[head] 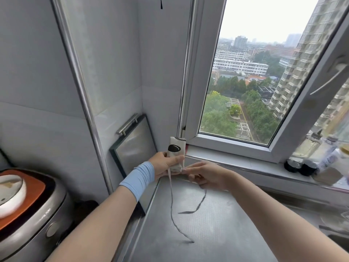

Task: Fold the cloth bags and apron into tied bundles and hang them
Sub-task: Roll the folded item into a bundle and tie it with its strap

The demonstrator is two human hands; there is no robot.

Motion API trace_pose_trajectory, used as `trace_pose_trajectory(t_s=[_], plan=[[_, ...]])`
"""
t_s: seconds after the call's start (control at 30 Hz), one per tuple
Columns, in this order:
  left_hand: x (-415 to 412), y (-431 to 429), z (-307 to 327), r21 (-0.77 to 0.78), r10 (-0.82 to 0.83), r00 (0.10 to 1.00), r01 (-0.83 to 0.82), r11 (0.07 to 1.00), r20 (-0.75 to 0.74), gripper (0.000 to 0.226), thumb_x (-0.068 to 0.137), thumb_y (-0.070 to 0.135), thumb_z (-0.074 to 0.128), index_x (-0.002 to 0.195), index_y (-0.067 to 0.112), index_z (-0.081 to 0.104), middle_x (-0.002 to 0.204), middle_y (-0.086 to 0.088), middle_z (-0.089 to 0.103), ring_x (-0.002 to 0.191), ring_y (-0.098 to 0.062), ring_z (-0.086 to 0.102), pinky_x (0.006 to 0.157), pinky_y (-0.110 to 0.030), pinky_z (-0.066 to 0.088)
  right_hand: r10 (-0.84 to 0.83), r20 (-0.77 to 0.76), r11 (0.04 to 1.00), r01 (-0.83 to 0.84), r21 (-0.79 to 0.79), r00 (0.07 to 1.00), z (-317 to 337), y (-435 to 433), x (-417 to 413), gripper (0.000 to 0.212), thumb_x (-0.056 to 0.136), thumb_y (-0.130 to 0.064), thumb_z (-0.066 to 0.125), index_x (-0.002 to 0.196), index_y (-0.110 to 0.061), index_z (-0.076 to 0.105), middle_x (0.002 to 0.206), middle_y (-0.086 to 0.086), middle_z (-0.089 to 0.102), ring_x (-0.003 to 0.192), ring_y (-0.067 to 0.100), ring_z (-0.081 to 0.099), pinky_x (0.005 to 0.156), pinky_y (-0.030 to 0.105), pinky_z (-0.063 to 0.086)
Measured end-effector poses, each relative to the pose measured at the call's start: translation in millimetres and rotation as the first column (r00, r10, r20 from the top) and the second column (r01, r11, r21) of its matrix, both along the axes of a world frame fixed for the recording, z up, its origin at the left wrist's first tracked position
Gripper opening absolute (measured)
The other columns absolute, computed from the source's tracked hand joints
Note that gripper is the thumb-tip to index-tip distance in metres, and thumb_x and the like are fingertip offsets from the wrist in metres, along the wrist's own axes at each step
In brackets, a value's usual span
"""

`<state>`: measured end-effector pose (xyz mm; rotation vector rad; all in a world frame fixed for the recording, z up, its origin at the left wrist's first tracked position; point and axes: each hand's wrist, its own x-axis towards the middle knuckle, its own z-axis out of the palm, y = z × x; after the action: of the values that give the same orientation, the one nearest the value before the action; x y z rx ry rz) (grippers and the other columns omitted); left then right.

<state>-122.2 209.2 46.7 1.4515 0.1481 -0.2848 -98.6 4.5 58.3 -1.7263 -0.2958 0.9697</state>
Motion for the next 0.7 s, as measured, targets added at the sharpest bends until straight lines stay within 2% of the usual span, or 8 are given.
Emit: trace_pose_trajectory(t_s=[0.07, 0.13, 0.27, 0.33, 0.43, 0.57, 0.63, 0.7], plan=[[1.2, 8.4, 3.2, 0.078, -0.020, 1.000, 0.019, 0.997, 0.015, 0.049, 0.072, 0.026, 0.084, 0.110, 0.003, 0.063, 0.102, -0.015, 0.071, 0.092, -0.029, 0.069, 0.082, -0.041, 0.058, 0.032, 0.259, 0.974, 0.027, -0.224, 0.965, 8.1, -2.6, 8.7, 0.017, 0.093, -0.032, 0.065, 0.087, -0.019, 0.076, 0.062, -0.002, 0.049, 0.050, 0.012, 0.033, 0.046, 0.025, 0.025], [3.6, 11.6, 4.7, 0.248, -0.033, 0.998, 0.018, 0.968, 0.057, 0.045, 0.071, 0.027, 0.085, 0.108, 0.011, 0.065, 0.101, -0.008, 0.072, 0.093, -0.023, 0.069, 0.082, -0.038, 0.058, 0.180, 0.501, 0.905, 0.057, -0.422, 0.847, 19.8, 1.6, 14.6, 0.022, 0.093, -0.037, 0.063, 0.080, -0.025, 0.076, 0.063, -0.004, 0.051, 0.056, 0.013, 0.041, 0.054, 0.029, 0.028], [7.1, 2.7, 12.4, 0.643, -0.149, 0.986, 0.063, 0.763, 0.081, 0.073, 0.053, 0.047, 0.087, 0.114, 0.025, 0.054, 0.105, 0.006, 0.066, 0.091, -0.012, 0.064, 0.074, -0.028, 0.056, 0.544, 0.578, 0.736, -0.016, -0.676, 0.608, 54.1, 18.3, 15.7, 0.019, 0.093, -0.031, 0.055, 0.090, -0.026, 0.073, 0.086, -0.003, 0.068, 0.080, 0.017, 0.060, 0.072, 0.031, 0.046], [7.0, -3.2, 15.9, 0.706, -0.220, 0.972, 0.096, 0.702, 0.087, 0.071, 0.056, 0.044, 0.088, 0.115, 0.029, 0.051, 0.106, 0.007, 0.063, 0.090, -0.013, 0.063, 0.074, -0.032, 0.057, 0.672, 0.638, 0.666, 0.069, -0.743, 0.376, 69.7, 22.8, 17.0, 0.021, 0.096, -0.028, 0.051, 0.097, -0.026, 0.072, 0.095, -0.003, 0.066, 0.087, 0.021, 0.061, 0.078, 0.035, 0.051], [3.4, -13.8, 20.0, 0.699, -0.290, 0.955, 0.163, 0.697, 0.066, 0.055, 0.067, 0.033, 0.085, 0.114, 0.030, 0.056, 0.099, 0.006, 0.068, 0.077, -0.011, 0.065, 0.057, -0.027, 0.057, 0.702, 0.701, 0.688, 0.135, -0.713, 0.123, 76.3, 25.9, 22.8, 0.022, 0.099, -0.028, 0.049, 0.102, -0.024, 0.071, 0.094, -0.008, 0.051, 0.079, 0.018, 0.056, 0.066, 0.032, 0.044], [-1.3, -23.2, 21.3, 0.761, -0.321, 0.945, 0.161, 0.629, 0.065, 0.037, 0.081, 0.048, 0.069, 0.108, 0.025, 0.061, 0.088, 0.001, 0.069, 0.066, -0.016, 0.067, 0.058, -0.027, 0.057, 0.686, 0.727, 0.716, 0.165, -0.678, 0.009, 65.2, 29.3, 27.4, 0.024, 0.100, -0.034, 0.048, 0.108, -0.029, 0.071, 0.109, -0.009, 0.061, 0.086, 0.019, 0.062, 0.067, 0.031, 0.046], [-4.9, -24.1, 17.6, 0.654, -0.284, 0.952, 0.144, 0.743, 0.112, 0.033, 0.093, 0.049, 0.051, 0.105, 0.021, 0.062, 0.083, -0.001, 0.067, 0.069, -0.023, 0.065, 0.062, -0.031, 0.056, 0.647, 0.763, 0.745, 0.222, -0.630, -0.005, 60.4, 28.9, 30.7, 0.024, 0.099, -0.037, 0.049, 0.105, -0.029, 0.071, 0.101, -0.007, 0.068, 0.089, 0.021, 0.063, 0.064, 0.028, 0.037], [-7.4, -23.6, 13.8, 0.536, -0.227, 0.963, 0.116, 0.836, 0.146, 0.036, 0.099, 0.045, 0.042, 0.107, 0.017, 0.063, 0.089, -0.001, 0.067, 0.084, -0.024, 0.063, 0.080, -0.035, 0.052, 0.550, 0.833, 0.807, 0.217, -0.550, 0.064, 56.1, 27.2, 34.2, 0.022, 0.095, -0.038, 0.054, 0.099, -0.029, 0.074, 0.094, -0.005, 0.072, 0.091, 0.024, 0.063, 0.067, 0.029, 0.039]])
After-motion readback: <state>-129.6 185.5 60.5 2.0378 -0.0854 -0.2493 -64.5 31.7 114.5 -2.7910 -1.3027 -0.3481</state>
